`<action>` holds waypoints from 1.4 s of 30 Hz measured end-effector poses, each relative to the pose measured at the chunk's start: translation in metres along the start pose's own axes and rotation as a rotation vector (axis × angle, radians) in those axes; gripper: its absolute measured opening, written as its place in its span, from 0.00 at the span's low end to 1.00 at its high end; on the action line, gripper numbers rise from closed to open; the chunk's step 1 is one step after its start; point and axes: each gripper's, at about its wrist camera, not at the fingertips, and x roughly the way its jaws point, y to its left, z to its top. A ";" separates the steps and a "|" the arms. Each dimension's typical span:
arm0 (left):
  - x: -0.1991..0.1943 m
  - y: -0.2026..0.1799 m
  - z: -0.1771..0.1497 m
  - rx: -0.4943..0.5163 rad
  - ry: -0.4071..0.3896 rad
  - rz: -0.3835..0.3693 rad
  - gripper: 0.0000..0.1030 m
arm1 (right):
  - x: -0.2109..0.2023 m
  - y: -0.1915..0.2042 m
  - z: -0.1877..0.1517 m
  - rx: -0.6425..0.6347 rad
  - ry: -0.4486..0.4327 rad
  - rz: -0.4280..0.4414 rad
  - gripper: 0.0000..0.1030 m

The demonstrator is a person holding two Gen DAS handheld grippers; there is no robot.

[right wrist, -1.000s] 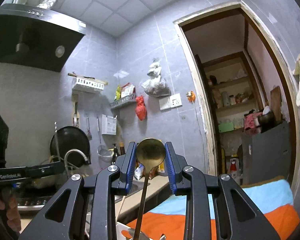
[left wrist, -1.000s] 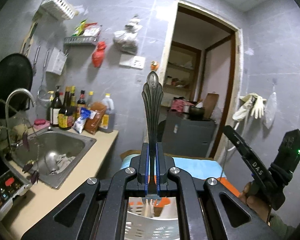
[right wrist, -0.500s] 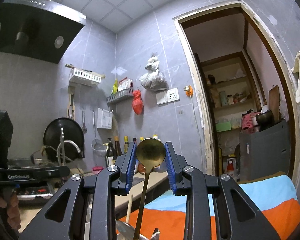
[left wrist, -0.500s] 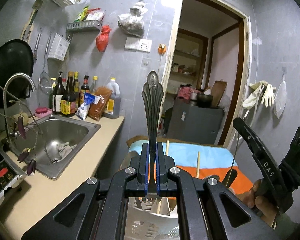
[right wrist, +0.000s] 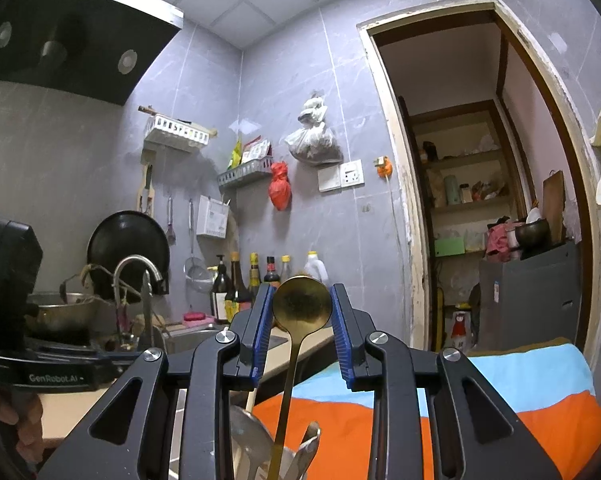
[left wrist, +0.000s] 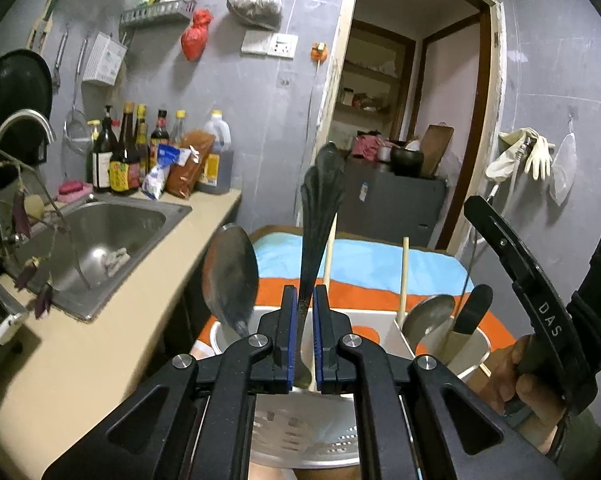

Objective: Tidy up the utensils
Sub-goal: 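Lower the fork into the caddy and open the left gripper while the right gripper releases the gold spoon, then move both grippers down to the wooden chopsticks on the cloth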

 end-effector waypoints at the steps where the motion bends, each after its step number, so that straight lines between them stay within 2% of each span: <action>1: 0.001 0.001 -0.002 -0.010 0.009 -0.008 0.05 | 0.000 0.000 -0.001 0.000 0.005 0.001 0.25; 4: 0.003 0.005 -0.003 -0.041 0.022 -0.031 0.05 | 0.000 0.000 -0.005 0.003 0.020 0.006 0.26; 9: -0.002 0.009 -0.003 -0.080 0.014 -0.079 0.13 | 0.001 0.000 -0.009 0.014 0.050 0.020 0.26; 11: -0.007 0.009 0.000 -0.081 -0.003 -0.089 0.24 | 0.001 -0.001 -0.009 0.020 0.056 0.024 0.27; 13: -0.013 0.009 0.003 -0.083 -0.030 -0.096 0.30 | -0.001 -0.002 -0.007 0.029 0.053 0.030 0.32; 15: -0.019 0.009 0.005 -0.083 -0.053 -0.101 0.33 | -0.003 -0.002 -0.005 0.039 0.046 0.040 0.32; 18: -0.028 0.009 0.009 -0.085 -0.092 -0.104 0.42 | -0.008 -0.001 0.001 0.045 0.032 0.048 0.34; 24: -0.050 -0.004 0.015 -0.059 -0.184 -0.061 0.75 | -0.028 -0.003 0.020 0.049 -0.012 0.046 0.64; 25: -0.055 -0.008 0.016 -0.051 -0.203 -0.046 0.83 | -0.033 -0.005 0.023 0.058 -0.022 0.043 0.75; 26: -0.058 -0.013 0.016 -0.041 -0.221 -0.032 0.89 | -0.038 -0.008 0.025 0.068 -0.031 0.044 0.81; 28: -0.062 -0.022 0.016 -0.022 -0.246 -0.015 0.94 | -0.048 -0.013 0.030 0.082 -0.041 0.033 0.86; 29: -0.063 -0.027 0.016 -0.011 -0.254 -0.011 0.95 | -0.052 -0.015 0.032 0.085 -0.044 0.028 0.92; 32: -0.064 -0.041 0.014 0.010 -0.260 -0.016 0.95 | -0.069 -0.023 0.038 0.077 -0.062 0.005 1.00; 38: -0.061 -0.073 0.003 0.048 -0.271 -0.045 0.96 | -0.107 -0.040 0.044 0.016 -0.053 -0.051 1.00; 42: -0.059 -0.095 -0.012 0.068 -0.267 -0.072 0.96 | -0.134 -0.053 0.043 -0.042 -0.011 -0.101 1.00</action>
